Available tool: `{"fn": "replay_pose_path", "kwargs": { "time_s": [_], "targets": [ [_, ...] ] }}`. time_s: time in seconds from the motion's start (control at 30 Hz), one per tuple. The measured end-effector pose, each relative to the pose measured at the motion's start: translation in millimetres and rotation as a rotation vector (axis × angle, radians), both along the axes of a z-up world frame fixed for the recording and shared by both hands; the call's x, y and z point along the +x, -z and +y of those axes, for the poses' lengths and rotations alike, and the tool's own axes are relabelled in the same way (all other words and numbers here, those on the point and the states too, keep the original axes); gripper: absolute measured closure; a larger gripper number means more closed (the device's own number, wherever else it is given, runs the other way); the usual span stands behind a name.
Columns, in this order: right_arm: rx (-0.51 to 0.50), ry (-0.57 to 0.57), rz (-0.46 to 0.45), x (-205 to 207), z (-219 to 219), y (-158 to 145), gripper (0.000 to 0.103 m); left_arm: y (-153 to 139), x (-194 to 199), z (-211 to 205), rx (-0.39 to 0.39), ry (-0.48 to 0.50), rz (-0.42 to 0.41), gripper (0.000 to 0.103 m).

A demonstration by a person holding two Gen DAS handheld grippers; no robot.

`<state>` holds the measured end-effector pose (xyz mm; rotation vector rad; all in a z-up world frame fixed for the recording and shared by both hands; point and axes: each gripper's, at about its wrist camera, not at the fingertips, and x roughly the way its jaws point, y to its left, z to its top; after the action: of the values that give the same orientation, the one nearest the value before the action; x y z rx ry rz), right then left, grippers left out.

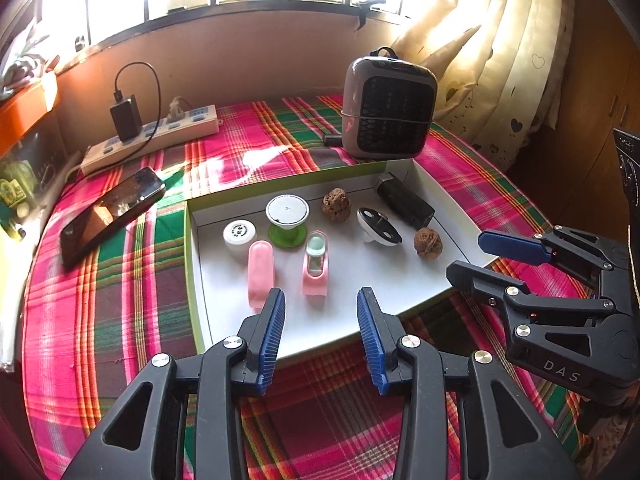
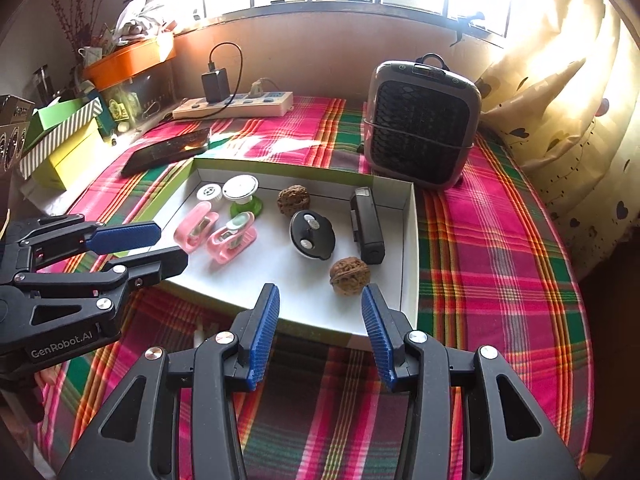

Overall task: Organize objects
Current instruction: 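Withdraw both open grippers from the box toward the white items on the cloth, then grasp the white knob-shaped object with the right gripper while the left gripper approaches the white cable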

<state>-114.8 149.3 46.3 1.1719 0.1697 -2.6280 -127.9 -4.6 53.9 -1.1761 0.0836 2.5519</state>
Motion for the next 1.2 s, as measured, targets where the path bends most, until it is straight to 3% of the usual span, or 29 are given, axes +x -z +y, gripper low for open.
{"fn": "replay_pose_path", "kwargs": {
  "time_s": [0.47,1.2],
  "targets": [
    [0.024,-0.052,-0.037,42.0,-21.2,27.8,0.059,9.0,45.2,-16.7,0.081,-0.030,-0.011,0.067],
    [-0.027,-0.083,-0.085,43.1,-42.6,47.0,0.059,27.5,54.7,-31.9,0.152,-0.049,-0.076,0.067]
  ]
}}
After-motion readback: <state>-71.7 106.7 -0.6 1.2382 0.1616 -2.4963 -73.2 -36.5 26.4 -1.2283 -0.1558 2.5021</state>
